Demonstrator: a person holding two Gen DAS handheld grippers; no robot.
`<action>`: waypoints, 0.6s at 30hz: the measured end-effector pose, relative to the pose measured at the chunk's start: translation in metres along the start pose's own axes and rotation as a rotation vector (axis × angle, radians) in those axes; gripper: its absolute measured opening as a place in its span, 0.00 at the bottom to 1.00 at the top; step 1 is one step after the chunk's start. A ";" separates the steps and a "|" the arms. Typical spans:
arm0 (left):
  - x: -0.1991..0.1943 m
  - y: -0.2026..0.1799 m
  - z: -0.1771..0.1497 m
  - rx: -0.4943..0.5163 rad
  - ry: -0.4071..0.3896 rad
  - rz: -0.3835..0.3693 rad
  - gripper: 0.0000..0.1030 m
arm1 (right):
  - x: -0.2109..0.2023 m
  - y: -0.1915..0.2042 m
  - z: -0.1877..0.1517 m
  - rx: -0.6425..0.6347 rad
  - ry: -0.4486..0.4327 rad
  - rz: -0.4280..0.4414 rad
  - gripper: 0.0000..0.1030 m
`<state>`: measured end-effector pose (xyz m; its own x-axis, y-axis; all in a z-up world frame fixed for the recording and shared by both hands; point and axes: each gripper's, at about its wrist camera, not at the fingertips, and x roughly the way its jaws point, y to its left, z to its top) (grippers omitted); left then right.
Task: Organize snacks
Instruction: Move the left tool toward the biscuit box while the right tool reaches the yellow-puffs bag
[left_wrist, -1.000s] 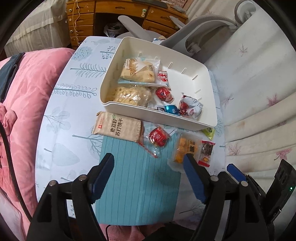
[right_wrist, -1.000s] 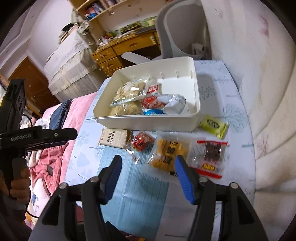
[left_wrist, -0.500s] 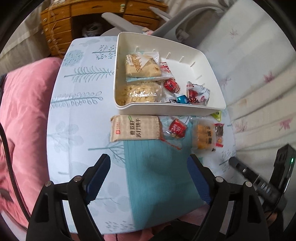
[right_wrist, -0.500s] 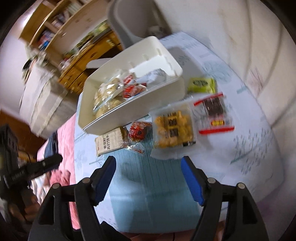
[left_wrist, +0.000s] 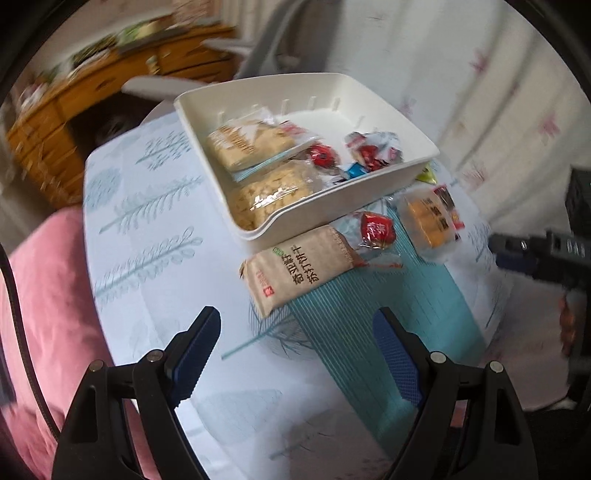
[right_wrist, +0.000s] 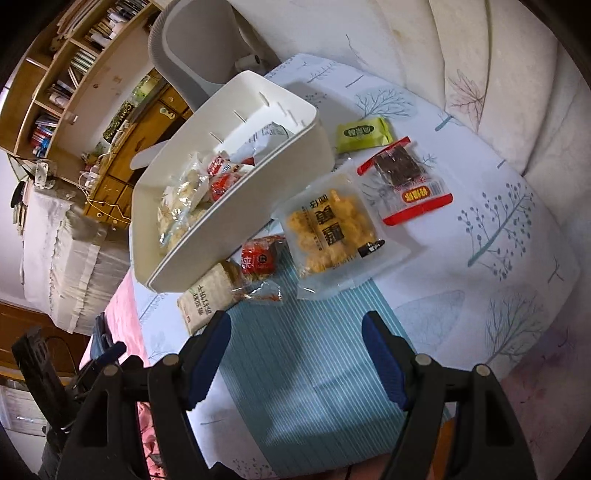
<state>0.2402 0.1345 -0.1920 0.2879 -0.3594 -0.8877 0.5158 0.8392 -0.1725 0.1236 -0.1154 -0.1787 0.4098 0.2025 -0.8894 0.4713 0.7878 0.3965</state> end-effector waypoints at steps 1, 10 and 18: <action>0.002 0.000 0.000 0.023 -0.007 -0.001 0.81 | 0.001 0.000 0.000 0.001 0.001 -0.003 0.72; 0.036 0.004 0.004 0.154 -0.017 -0.029 0.81 | 0.023 -0.005 0.002 -0.008 -0.025 -0.043 0.72; 0.071 0.010 0.007 0.177 0.013 -0.033 0.81 | 0.052 -0.009 0.011 -0.050 -0.078 -0.128 0.72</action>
<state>0.2714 0.1141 -0.2538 0.2583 -0.3796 -0.8884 0.6592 0.7414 -0.1251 0.1493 -0.1188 -0.2258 0.4097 0.0541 -0.9106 0.4846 0.8328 0.2675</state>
